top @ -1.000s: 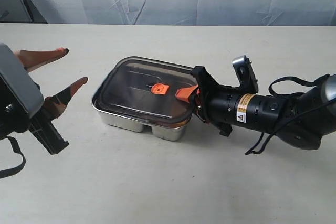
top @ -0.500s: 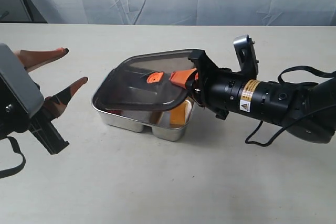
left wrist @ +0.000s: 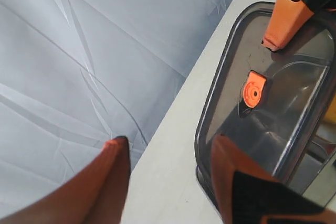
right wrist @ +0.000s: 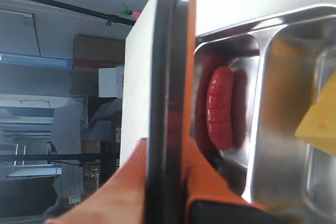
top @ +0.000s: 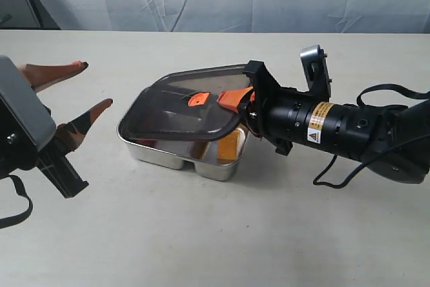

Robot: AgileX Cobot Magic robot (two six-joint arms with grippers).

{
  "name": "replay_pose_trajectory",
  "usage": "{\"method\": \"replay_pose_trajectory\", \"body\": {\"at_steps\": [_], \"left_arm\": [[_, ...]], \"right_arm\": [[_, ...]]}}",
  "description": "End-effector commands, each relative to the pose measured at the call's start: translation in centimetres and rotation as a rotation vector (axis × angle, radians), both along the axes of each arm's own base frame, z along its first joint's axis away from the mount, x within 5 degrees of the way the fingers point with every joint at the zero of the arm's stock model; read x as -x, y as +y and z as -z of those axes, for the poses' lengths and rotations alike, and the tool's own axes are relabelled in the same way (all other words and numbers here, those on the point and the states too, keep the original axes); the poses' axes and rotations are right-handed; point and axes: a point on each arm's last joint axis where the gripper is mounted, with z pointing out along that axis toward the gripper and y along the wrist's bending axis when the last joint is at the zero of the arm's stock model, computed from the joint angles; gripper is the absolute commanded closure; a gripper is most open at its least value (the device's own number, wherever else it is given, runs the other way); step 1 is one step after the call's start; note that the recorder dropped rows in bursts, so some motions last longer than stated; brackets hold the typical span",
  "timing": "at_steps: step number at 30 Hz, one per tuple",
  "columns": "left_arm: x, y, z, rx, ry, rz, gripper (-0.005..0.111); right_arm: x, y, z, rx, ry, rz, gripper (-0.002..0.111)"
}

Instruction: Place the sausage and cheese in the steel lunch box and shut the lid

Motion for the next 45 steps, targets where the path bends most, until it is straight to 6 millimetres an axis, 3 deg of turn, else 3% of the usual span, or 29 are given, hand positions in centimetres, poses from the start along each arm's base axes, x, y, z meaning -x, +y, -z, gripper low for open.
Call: {"method": "replay_pose_trajectory", "body": {"at_steps": [1, 4, 7, 10, 16, 20, 24, 30, 45], "left_arm": [[0.1, 0.0, 0.0, 0.019, -0.001, 0.000, 0.060], [0.1, 0.0, 0.0, 0.019, -0.001, 0.000, 0.060], [0.1, 0.0, 0.0, 0.019, -0.001, 0.000, 0.060], [0.1, 0.0, 0.0, 0.019, -0.001, 0.000, 0.060], [0.1, 0.0, -0.1, 0.022, -0.002, 0.000, 0.060], [0.1, 0.0, -0.1, 0.023, -0.004, 0.000, 0.060], [0.1, 0.0, -0.1, 0.023, -0.004, 0.000, 0.060], [0.0, 0.0, -0.2, 0.030, -0.018, -0.002, 0.060], [0.0, 0.0, -0.2, 0.031, -0.020, -0.002, 0.060]], "right_arm": [[0.0, 0.2, -0.6, -0.094, -0.056, -0.014, 0.109], [-0.1, 0.2, -0.8, -0.109, -0.058, 0.002, 0.109], [0.0, 0.2, 0.6, -0.022, -0.001, -0.003, 0.109], [0.1, 0.6, 1.0, -0.041, -0.003, -0.030, 0.109], [0.2, 0.8, 0.5, -0.120, -0.043, -0.051, 0.109], [0.2, 1.0, -1.1, -0.261, -0.129, -0.068, 0.109], [0.2, 1.0, -1.1, -0.258, -0.128, -0.068, 0.109], [0.4, 0.7, 1.6, 0.002, 0.020, -0.049, 0.109], [0.6, 0.3, 2.8, 0.148, 0.065, -0.057, 0.109]]}}
